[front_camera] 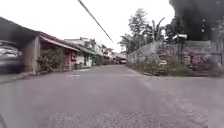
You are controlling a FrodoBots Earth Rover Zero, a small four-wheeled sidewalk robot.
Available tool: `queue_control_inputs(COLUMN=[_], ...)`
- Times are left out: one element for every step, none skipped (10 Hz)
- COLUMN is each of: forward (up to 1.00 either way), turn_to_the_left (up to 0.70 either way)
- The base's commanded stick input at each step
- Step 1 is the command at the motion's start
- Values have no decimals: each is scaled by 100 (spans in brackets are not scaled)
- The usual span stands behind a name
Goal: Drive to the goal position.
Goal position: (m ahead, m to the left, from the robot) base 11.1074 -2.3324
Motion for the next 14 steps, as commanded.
queue_control_inputs(forward=[100,100,100,100,100,100,100,100,100,100,100,100,100,100], turn_to_the_left=[0,0,0,0,0,0,0,0,0,-10,-33,-17,0,0])
